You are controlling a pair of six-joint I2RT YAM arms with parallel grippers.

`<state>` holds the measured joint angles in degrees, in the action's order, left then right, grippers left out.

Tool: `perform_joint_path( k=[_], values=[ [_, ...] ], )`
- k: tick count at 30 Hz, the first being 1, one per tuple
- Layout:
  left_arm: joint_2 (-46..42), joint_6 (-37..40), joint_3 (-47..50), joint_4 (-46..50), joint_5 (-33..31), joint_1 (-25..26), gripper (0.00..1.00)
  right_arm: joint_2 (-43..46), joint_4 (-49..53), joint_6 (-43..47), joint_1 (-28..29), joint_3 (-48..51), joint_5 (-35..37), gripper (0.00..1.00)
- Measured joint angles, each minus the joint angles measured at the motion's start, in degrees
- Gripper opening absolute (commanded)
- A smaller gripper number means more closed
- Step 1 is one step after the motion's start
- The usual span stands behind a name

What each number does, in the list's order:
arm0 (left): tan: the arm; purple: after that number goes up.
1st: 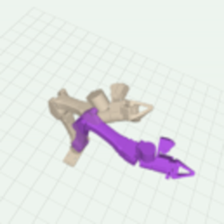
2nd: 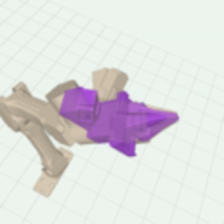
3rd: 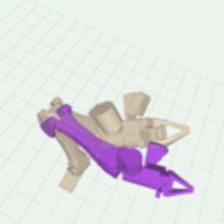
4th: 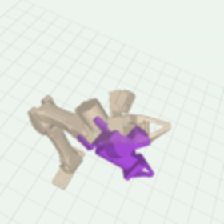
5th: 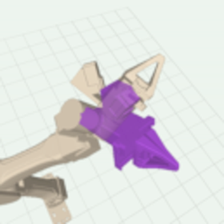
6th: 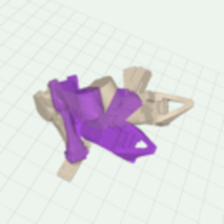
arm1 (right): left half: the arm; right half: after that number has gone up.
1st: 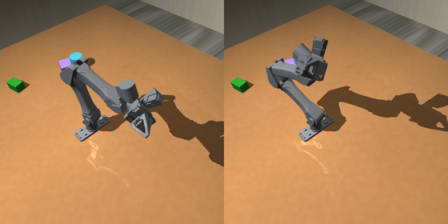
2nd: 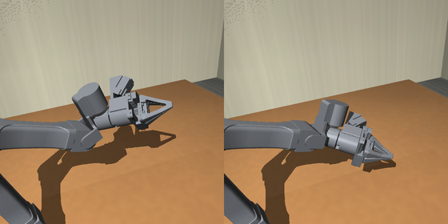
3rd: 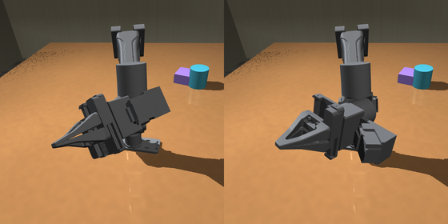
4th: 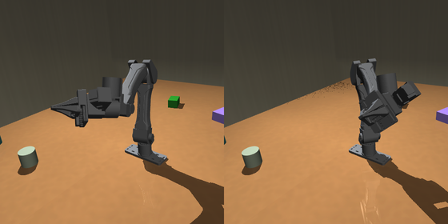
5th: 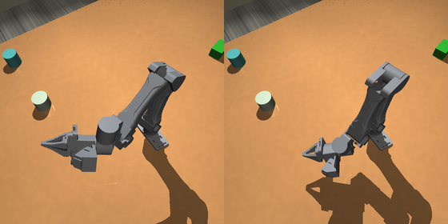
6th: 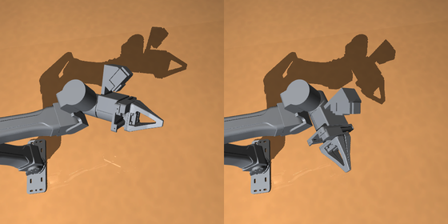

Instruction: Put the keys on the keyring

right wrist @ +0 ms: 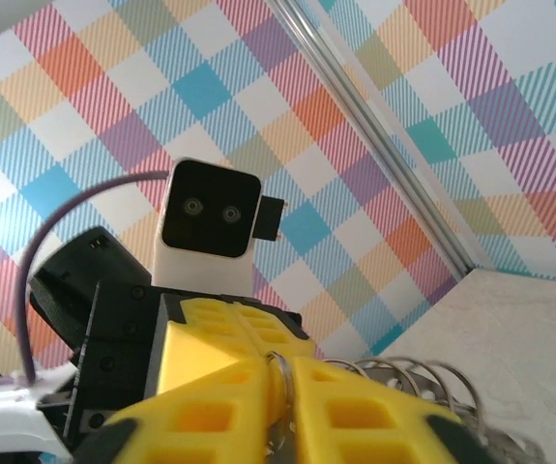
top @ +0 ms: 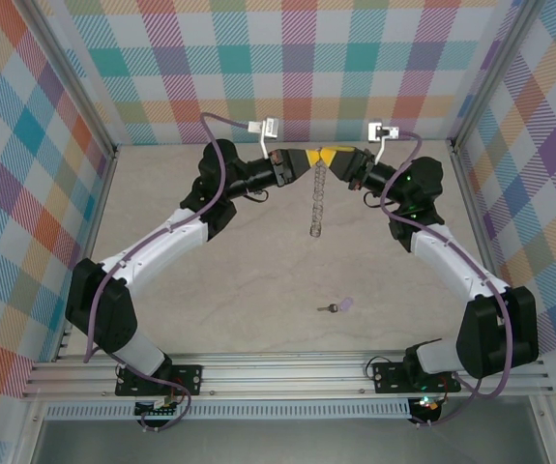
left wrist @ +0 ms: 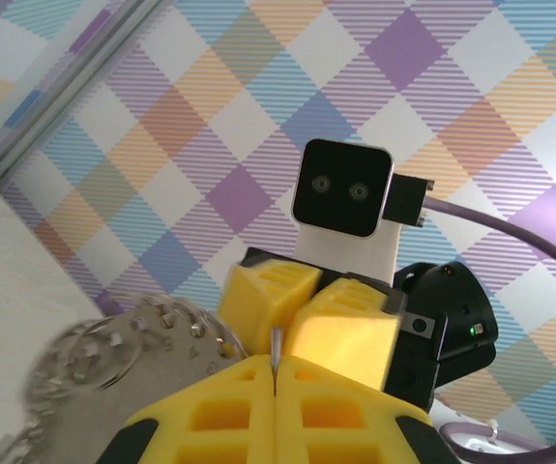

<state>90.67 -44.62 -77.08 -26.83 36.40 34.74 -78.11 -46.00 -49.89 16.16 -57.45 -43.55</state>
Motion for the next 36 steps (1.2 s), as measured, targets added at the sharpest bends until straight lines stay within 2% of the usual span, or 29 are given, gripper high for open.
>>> perform_joint_path(
  k=[2,5,12,22,28,36],
  values=[
    [0.0,2.1,-0.7,2.7,0.3,0.0,0.00,0.9,2.8,0.8,-0.2,0.0,0.0,0.42],
    [0.0,6.1,-2.5,7.5,1.6,0.1,0.00,3.1,7.7,1.8,-1.2,-0.1,-0.2,0.46],
    [0.0,20.2,-10.9,23.0,6.0,0.1,0.00,8.8,18.4,5.1,-4.1,-0.4,-0.9,0.46],
    [3.2,40.3,-24.2,47.7,11.1,0.1,0.00,11.6,31.7,11.4,-4.1,-3.5,-5.6,0.42],
    [5.4,45.9,-25.7,55.3,13.2,0.1,0.00,12.7,33.7,12.2,-4.1,-4.4,-8.2,0.41],
    [6.1,49.3,-27.0,59.9,15.0,0.1,0.00,10.4,34.1,12.2,-3.9,-5.2,-12.0,0.38]
  ],
)
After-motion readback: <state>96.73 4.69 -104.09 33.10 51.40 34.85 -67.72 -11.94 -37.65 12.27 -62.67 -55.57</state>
